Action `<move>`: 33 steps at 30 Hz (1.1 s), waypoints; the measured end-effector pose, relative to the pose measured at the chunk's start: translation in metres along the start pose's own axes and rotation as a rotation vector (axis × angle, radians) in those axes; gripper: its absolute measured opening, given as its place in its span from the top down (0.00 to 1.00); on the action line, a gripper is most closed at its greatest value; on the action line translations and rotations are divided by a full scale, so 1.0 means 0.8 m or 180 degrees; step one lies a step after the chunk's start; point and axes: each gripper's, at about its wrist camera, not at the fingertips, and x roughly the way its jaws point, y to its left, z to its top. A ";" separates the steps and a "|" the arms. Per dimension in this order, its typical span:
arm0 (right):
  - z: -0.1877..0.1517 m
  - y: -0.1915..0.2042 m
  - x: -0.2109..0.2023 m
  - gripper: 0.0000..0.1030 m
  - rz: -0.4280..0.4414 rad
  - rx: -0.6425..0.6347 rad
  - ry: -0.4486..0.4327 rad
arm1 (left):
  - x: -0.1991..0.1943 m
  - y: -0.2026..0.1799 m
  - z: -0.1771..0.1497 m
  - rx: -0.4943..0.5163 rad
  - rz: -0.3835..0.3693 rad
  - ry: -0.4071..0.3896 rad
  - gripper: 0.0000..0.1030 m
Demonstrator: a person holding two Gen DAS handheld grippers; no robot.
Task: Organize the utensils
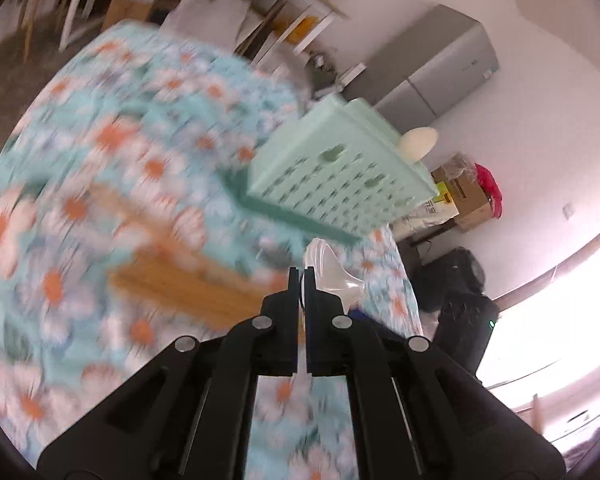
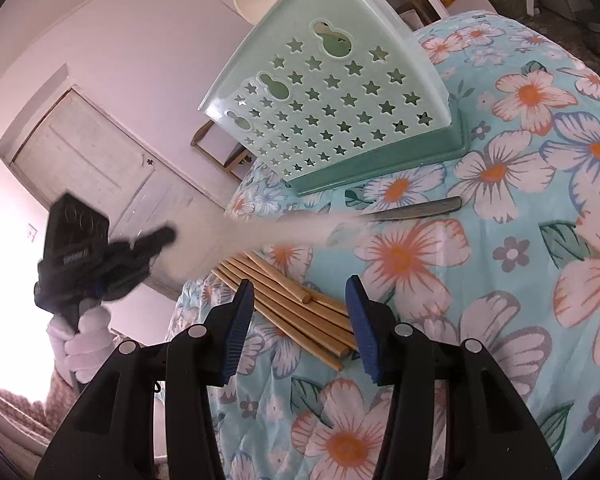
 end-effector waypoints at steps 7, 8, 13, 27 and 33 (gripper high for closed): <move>-0.008 0.003 -0.007 0.54 -0.0045 -0.0008 0.0020 | -0.038 0.080 -0.038 -0.0600 0.0277 -0.0036 0.98; -0.007 0.004 -0.007 0.54 -0.0061 -0.0018 0.0032 | -0.039 0.090 -0.042 -0.0657 0.0310 -0.0057 0.98; -0.005 0.007 0.002 0.54 -0.0113 -0.0041 0.0059 | -0.039 0.119 -0.054 -0.0959 0.0160 -0.0095 0.72; -0.003 0.008 0.012 0.54 -0.0247 -0.0075 0.0091 | -0.003 0.104 -0.079 -0.0927 0.0161 -0.0236 0.71; 0.000 0.021 0.015 0.54 -0.0464 -0.0195 0.0122 | -0.001 0.085 -0.081 -0.0455 0.0573 -0.0448 0.87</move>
